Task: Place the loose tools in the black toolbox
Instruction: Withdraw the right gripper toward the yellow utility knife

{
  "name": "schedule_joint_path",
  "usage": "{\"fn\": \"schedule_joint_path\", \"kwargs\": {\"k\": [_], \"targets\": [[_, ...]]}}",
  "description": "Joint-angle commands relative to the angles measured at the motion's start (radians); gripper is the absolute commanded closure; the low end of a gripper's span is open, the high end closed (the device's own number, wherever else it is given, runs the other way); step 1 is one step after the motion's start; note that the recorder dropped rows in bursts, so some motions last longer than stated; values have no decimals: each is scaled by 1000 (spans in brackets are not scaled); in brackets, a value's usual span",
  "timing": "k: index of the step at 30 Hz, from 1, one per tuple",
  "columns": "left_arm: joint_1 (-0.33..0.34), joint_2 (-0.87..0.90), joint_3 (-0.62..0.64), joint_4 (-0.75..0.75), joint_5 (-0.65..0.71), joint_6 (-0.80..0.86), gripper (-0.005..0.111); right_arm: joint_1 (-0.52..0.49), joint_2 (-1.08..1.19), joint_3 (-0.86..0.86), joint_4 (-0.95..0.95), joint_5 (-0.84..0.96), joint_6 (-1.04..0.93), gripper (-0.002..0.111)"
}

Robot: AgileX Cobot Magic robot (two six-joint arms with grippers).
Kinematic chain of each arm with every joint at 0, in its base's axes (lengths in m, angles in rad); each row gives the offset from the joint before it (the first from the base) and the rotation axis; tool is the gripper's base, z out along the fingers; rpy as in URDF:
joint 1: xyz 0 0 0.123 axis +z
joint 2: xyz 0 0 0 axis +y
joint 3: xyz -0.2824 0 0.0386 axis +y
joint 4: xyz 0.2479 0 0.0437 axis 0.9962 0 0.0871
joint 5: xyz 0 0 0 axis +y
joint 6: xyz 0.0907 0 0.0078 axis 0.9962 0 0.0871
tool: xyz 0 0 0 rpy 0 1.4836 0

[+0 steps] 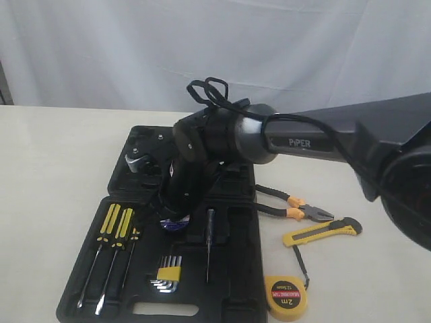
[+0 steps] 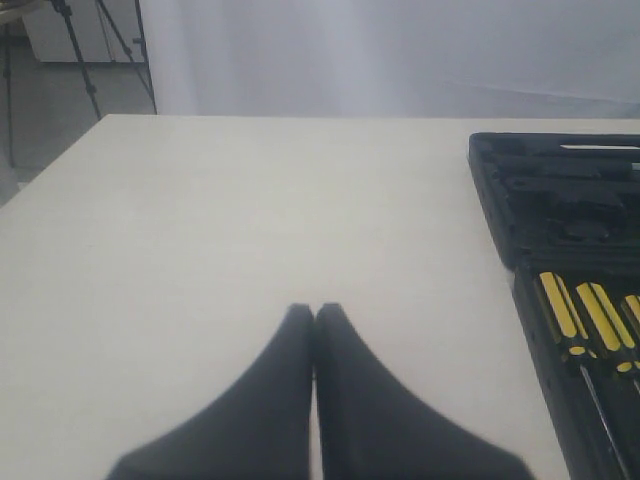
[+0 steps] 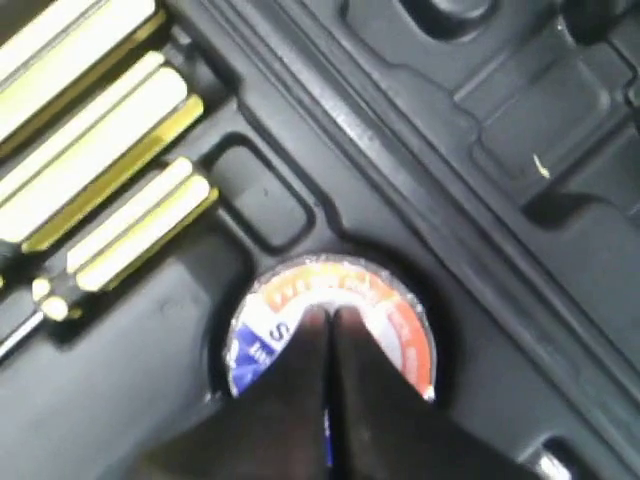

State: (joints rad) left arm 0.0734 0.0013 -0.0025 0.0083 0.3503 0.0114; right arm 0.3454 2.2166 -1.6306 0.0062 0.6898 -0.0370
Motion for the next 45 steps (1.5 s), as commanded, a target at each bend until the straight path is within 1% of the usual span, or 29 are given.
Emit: {"fn": "schedule_joint_path", "kwargs": {"k": [1, 7, 13, 16, 22, 30, 33, 36, 39, 42, 45], "targets": [[-5, -1, 3, -8, -8, -4, 107, -5, -91, 3, -6, 43, -9, 109], [-5, -1, 3, -8, -8, -4, 107, -5, -232, 3, -12, 117, -35, 109], [-5, -1, 3, -8, -8, -4, 107, -7, -338, 3, -47, 232, -35, 109], [-5, -1, 3, -8, -8, -4, 107, -15, -393, 30, -60, 266, -14, 109], [-5, -1, 3, -8, -8, -4, 107, -17, -561, 208, -91, 271, 48, 109], [-5, -1, 3, -8, -8, -4, 107, -17, -839, 478, -120, 381, 206, 109], [-5, -1, 3, -8, -8, -4, 107, -17, -944, 583, -122, 390, 260, 109], [-5, -1, 3, -8, -8, -4, 107, -17, -1027, 701, -155, 345, 331, 109], [-5, -1, 3, -8, -8, -4, 107, -17, -1083, 838, -185, 263, 431, 109], [-5, -1, 3, -8, -8, -4, 107, -17, -1086, 972, -191, 113, 480, 109], [-5, -1, 3, -8, -8, -4, 107, -17, -1058, 1055, -196, -40, 489, 109]]}}
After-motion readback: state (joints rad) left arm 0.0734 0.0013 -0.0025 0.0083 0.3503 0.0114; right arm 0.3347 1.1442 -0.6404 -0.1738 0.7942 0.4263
